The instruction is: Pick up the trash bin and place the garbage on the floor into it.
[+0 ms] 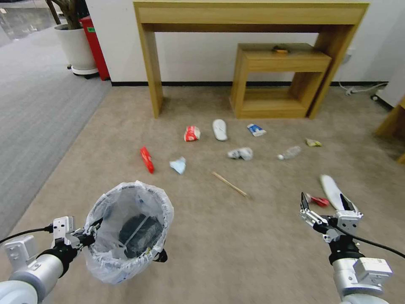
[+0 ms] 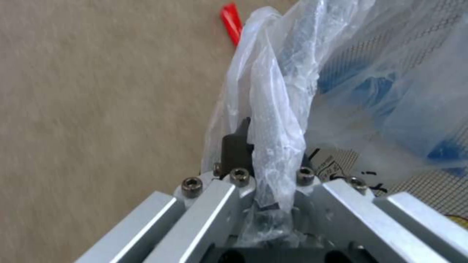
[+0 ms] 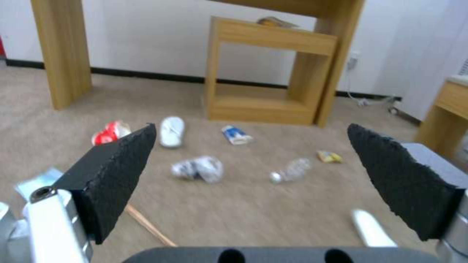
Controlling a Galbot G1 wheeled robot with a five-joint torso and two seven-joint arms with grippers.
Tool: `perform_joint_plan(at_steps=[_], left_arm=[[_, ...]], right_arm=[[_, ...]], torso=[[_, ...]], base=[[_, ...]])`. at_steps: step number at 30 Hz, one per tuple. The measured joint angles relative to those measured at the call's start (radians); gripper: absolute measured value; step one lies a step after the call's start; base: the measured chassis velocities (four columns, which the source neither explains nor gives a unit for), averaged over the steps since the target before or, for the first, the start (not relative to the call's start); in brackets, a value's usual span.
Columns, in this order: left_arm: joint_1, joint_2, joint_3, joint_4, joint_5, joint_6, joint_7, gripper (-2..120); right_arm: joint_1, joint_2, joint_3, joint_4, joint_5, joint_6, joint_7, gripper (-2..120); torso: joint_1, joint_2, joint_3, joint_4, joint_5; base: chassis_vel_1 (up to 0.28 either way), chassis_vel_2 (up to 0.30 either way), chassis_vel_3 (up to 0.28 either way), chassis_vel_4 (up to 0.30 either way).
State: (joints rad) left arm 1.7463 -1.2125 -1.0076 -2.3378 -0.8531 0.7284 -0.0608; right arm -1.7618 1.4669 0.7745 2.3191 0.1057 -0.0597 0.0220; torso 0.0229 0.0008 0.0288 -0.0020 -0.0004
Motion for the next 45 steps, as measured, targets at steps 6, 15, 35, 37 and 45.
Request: perform_joint_plan(at_steps=[6,15,35,37,45], left_arm=[[0.0,-0.004,0.003,0.009,0.03,-0.014,0.019,0],[0.0,-0.008,0.005,0.011,0.039,-0.021,0.034,0],[-0.005,0.036,-0.114,0.168,0.057,-0.023,0.134,0],[-0.009,0.046,-0.13,0.193,0.053,-0.023,0.141,0],[-0.031,0.057,-0.14,0.188,0.016,-0.001,0.123,0]], right_arm=[[0.001,-0.001,0.002,-0.004,0.003,0.0,0.001,100],[0.001,0.0,-0.003,-0.007,-0.001,0.001,0.0,100],[0.111,-0.119,-0.045,-0.116,0.049,-0.127,-0.059,100],[0.141,-0.152,-0.074,-0.156,0.066,-0.142,-0.067,100],[0.308,-0.31,-0.28,-0.413,0.168,-0.195,-0.096,100]], torso=[[0.0,0.0,0.0,0.0001,0.0003],[0.0,0.0,0.0,0.0,0.0007],[0.0,0.0,0.0,0.0001,0.0006],[0.0,0.0,0.0,0.0002,0.0005],[0.0,0.0,0.0,0.0,0.0007]], base=[[-0.01,0.622,0.006,-0.623],[-0.197,0.318,0.182,-0.325],[-0.149,0.148,0.147,-0.135],[0.021,-0.016,-0.023,0.033],[0.0,0.0,0.0,0.0]])
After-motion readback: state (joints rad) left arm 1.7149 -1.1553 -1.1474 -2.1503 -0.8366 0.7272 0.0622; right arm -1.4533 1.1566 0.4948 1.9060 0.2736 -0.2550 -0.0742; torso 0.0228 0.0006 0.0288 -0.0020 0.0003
